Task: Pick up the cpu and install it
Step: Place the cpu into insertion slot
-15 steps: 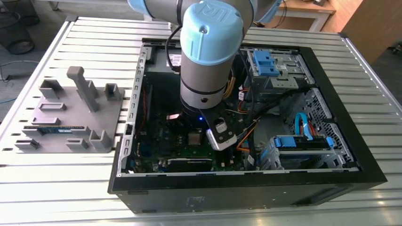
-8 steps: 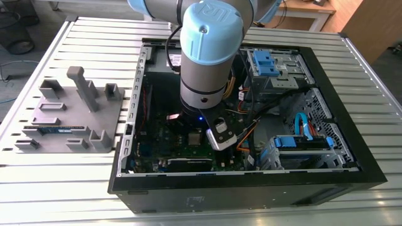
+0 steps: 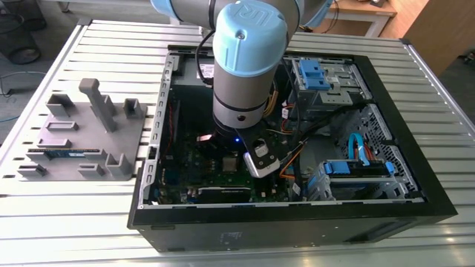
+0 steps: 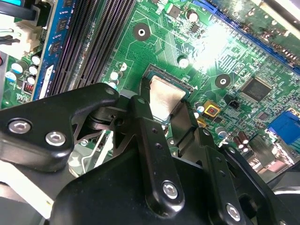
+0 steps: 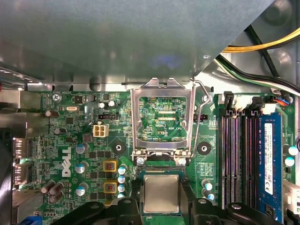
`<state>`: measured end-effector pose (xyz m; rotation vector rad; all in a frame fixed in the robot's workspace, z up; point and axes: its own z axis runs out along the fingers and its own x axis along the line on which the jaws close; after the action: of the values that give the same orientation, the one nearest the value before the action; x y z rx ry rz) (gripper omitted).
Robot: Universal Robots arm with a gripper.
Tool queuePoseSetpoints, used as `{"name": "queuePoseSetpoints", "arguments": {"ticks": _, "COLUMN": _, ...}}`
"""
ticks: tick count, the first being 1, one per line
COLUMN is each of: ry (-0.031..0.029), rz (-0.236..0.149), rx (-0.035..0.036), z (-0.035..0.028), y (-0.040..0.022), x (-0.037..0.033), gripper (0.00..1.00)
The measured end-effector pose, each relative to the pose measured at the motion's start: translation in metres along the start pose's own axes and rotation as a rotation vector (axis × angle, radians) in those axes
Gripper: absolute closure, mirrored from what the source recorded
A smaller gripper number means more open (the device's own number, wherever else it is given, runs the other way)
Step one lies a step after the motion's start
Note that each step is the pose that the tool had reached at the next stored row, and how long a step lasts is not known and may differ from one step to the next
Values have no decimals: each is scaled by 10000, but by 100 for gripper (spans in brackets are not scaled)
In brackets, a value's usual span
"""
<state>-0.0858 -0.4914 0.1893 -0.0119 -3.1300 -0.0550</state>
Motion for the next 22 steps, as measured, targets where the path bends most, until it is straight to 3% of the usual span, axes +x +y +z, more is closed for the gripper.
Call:
{"name": "queuePoseSetpoints", "arguments": {"ticks": 13, "ry": -3, "rz": -1, "rx": -2, "z": 2, "y": 0, "x": -1, "gripper": 58}}
{"name": "queuePoseSetpoints", "arguments": {"ticks": 18, "ry": -1, "rz": 0, "rx": -2, "z": 2, "y": 0, "x": 0, "gripper": 51}}
{"name": "queuePoseSetpoints", "arguments": {"ticks": 22, "ry": -1, "rz": -1, "rx": -2, "z": -40, "y": 2, "x": 0, "gripper": 51}}
